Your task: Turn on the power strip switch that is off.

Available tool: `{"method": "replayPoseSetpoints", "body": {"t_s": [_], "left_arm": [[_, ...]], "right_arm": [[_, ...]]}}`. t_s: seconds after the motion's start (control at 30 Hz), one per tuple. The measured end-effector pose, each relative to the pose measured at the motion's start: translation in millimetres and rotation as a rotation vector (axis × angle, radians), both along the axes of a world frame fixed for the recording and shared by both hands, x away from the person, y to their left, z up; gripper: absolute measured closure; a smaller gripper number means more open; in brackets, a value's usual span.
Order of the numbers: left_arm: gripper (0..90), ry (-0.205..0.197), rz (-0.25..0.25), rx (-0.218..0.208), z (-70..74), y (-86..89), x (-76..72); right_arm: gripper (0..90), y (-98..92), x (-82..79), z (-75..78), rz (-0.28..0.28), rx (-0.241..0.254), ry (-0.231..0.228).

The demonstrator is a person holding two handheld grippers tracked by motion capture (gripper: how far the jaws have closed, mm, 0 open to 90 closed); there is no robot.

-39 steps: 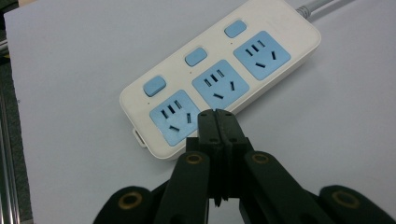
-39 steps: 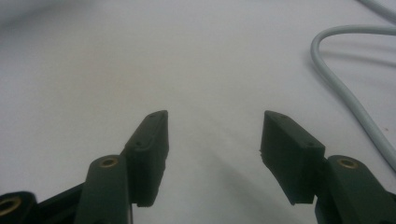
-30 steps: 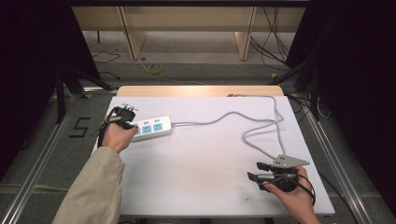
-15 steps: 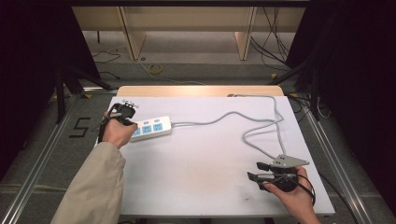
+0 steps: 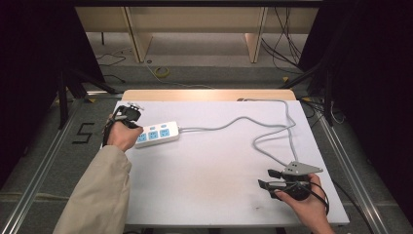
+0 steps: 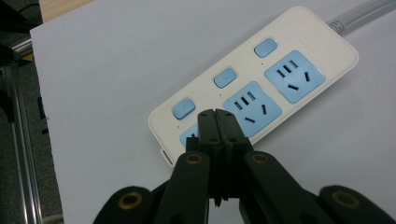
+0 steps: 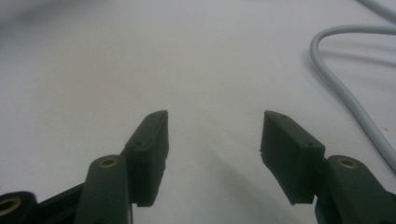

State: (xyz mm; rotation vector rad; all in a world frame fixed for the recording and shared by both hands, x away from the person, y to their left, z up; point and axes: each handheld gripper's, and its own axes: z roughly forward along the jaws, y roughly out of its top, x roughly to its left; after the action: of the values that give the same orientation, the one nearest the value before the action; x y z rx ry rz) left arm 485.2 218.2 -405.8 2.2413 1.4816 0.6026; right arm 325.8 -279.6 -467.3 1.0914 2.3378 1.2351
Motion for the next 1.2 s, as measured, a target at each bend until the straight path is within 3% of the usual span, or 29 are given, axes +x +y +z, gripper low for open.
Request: {"method": "replayPoseSetpoints", "body": {"t_s": [1.2], "left_arm": [[89.8, 0.008, 0.005, 0.023, -0.5, 5.7, 14.0]], "right_arm": [[42.8, -0.2, 0.2, 0.0, -0.001, 0.002, 0.000]]}}
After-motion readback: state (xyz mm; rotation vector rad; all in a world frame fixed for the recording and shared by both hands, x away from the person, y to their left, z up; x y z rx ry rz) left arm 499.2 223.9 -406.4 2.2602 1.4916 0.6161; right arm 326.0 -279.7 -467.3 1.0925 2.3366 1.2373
